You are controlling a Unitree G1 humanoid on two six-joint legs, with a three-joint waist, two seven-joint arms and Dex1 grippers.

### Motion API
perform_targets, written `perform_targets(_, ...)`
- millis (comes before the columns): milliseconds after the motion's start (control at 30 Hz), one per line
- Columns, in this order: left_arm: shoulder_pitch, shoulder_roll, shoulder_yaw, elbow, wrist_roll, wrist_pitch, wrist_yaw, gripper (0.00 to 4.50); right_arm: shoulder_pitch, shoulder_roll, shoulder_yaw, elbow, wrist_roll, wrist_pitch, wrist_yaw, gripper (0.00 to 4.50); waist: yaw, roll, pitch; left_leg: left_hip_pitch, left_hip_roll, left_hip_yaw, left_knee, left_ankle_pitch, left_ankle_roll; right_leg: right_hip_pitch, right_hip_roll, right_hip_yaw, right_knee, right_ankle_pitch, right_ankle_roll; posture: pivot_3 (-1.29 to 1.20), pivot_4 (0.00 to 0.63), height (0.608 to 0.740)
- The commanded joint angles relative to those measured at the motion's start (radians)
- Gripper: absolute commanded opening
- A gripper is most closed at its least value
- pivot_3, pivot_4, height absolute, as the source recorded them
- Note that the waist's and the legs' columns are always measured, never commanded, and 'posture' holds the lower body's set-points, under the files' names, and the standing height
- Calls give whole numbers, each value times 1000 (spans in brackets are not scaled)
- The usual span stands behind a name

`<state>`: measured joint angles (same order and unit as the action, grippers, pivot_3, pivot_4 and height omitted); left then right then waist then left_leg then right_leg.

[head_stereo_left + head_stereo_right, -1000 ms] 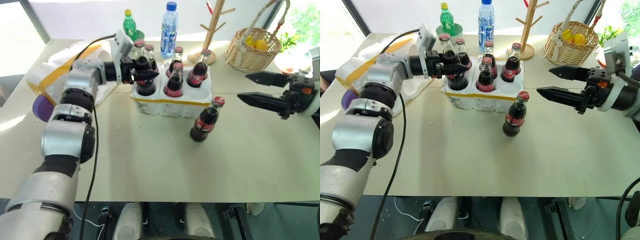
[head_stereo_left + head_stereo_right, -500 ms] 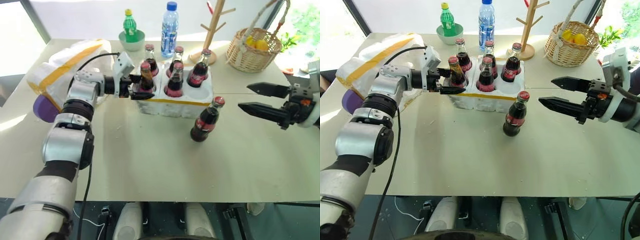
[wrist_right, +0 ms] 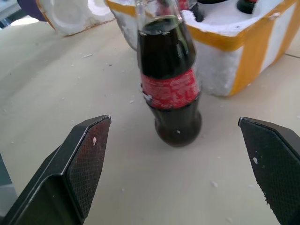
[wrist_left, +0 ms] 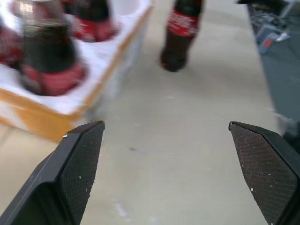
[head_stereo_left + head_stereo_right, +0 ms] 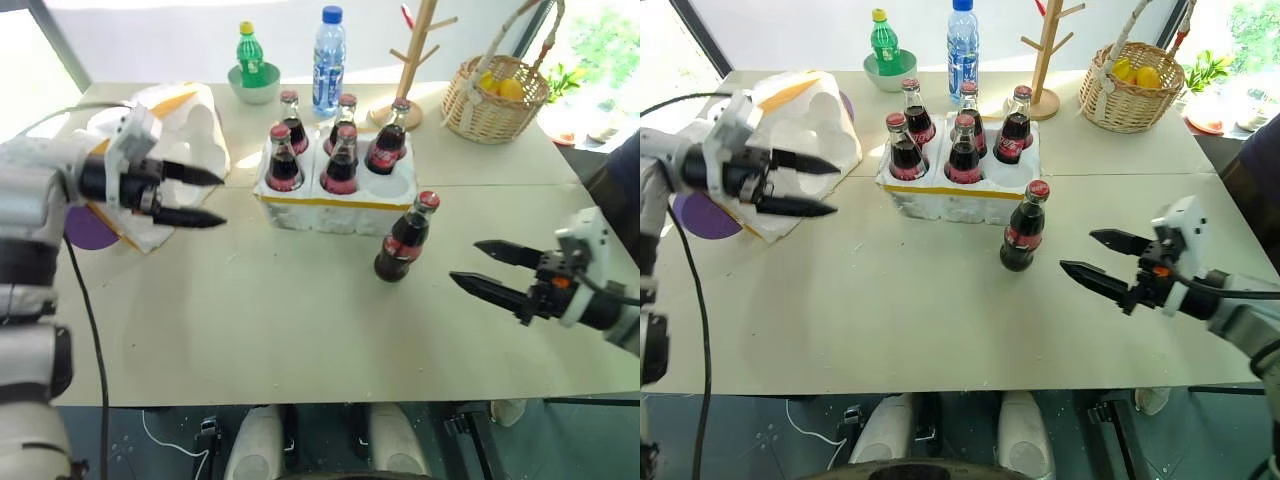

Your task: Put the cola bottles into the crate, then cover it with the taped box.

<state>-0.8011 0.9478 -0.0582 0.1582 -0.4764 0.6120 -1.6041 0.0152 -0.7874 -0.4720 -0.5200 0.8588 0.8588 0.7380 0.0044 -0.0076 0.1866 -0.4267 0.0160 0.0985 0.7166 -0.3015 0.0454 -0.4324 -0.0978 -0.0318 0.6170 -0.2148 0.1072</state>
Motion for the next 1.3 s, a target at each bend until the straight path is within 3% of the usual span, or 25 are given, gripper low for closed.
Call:
perform_targets(33, 24, -36, 51, -192, -97, 97, 87, 4448, -42, 65, 61, -22, -24, -32, -90, 4500, 10, 0, 0, 1, 0, 0, 0, -1, 1, 1, 0, 0, 0, 0, -1, 0, 150, 740)
perform_targets(233, 41, -126, 61, -290, -143, 167, 233, 4448, -124, 152, 174, 34, -59, -44, -163, 4500, 5, 0, 0, 1, -1, -1, 1, 1, -2, 2, 1, 0, 0, 1, 2, 0, 150, 740)
perform_targets(533, 53, -122, 52, -321, -155, 161, 270, 4448, -244, 252, 322, 183, -165, -106, -183, 4500, 3, 0, 0, 2, 0, -1, 0, 2, -2, 2, 5, 0, 0, 1, 3, 0, 150, 740)
perform_targets(633, 48, -124, 57, -321, -158, 165, 287, 4500, -274, 264, 330, 202, -172, -112, -176, 3639, 6, 0, 0, 2, 0, -1, 0, 2, -2, 2, 5, 0, 0, 1, 3, 0, 150, 740)
perform_targets(700, 48, -120, 63, -322, -159, 166, 298, 4500, -281, 230, 283, 133, -84, -74, -129, 2909, 7, 0, 0, 2, 0, -1, 0, 2, -2, 2, 5, 0, 0, 1, 3, 0, 150, 740)
perform_targets(833, 58, -106, 78, -321, -160, 162, 316, 4500, -363, 130, 174, 41, 159, 31, -51, 2844, 7, 2, 1, 1, 1, -1, -1, 2, -3, 0, 5, 0, 0, 1, 3, 0, 150, 740)
perform_targets(900, 63, -103, 82, -320, -159, 160, 324, 4500, -431, 101, 162, 59, 199, 50, -59, 2844, 1, 2, 1, 1, 1, -1, -1, 2, -2, 0, 5, 0, 0, 2, 3, 0, 150, 740)
perform_targets(1133, 77, -112, 70, -320, -132, 133, 364, 4500, -812, 162, 286, 421, -63, -29, -226, 2844, -6, 1, 1, 2, 1, -1, -1, 2, -3, 0, 4, 0, 2, 1, 3, 0, 150, 740)
perform_targets(1300, 79, -117, 82, -332, -143, 137, 395, 4500, -947, 227, 405, 662, -264, -152, -215, 2844, -14, 1, 1, -1, 0, 1, -2, 2, -4, -3, 4, 1, 2, 2, 3, 0, 150, 740)
